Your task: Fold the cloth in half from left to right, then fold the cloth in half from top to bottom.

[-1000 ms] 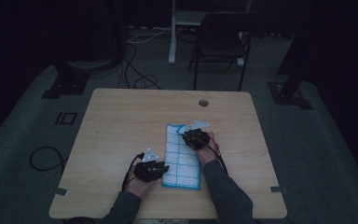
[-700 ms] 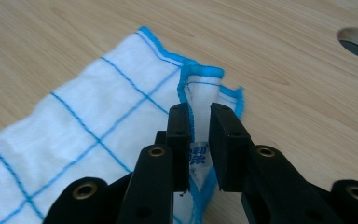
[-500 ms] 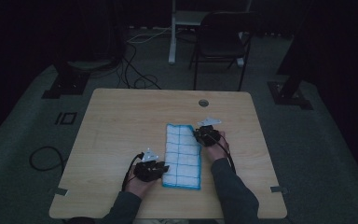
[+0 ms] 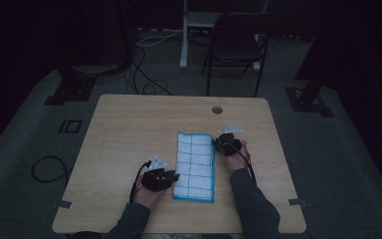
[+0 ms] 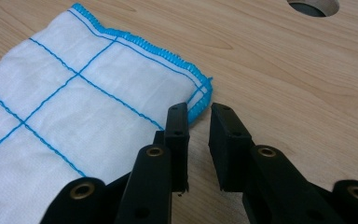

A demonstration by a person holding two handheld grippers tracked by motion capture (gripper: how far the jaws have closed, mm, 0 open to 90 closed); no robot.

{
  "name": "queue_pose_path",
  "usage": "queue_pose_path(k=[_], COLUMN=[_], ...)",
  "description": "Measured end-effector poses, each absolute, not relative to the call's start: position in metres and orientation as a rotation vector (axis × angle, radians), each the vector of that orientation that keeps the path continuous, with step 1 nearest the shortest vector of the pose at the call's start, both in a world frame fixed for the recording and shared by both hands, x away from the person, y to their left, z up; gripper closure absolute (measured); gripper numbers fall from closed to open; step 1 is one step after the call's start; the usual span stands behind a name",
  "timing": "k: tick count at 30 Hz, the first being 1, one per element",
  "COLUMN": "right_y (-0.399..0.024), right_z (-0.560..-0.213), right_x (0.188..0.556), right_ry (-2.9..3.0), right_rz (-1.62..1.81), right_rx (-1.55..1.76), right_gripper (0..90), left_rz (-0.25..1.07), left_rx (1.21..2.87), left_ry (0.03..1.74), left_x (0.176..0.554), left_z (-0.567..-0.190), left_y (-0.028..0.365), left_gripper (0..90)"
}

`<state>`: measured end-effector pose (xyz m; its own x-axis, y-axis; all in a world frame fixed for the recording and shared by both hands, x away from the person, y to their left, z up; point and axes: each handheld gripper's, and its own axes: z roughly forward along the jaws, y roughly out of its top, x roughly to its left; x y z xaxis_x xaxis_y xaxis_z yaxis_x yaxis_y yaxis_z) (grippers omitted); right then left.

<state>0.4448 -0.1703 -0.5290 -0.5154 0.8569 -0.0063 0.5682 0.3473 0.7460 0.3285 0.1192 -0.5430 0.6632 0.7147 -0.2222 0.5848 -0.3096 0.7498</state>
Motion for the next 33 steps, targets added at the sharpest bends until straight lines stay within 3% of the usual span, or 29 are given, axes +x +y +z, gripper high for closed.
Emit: queue_pose_path(k=[11,33], right_y=[-0.169,-0.164], right_z=[-0.527,-0.527], right_x=[0.445,0.443], right_ry=[2.216,2.222], right_rz=[1.006,1.028], right_rx=[1.243,1.236], right_gripper=[72.7,67.3], left_rz=[0.252,0.316], left_rx=[1.987,2.003], left_ry=[1.005,1.066], left_x=[0.356,0.41], left_z=[-0.523,-0.518], left_y=[0.118,0.108], left_gripper=[68.4,65.1])
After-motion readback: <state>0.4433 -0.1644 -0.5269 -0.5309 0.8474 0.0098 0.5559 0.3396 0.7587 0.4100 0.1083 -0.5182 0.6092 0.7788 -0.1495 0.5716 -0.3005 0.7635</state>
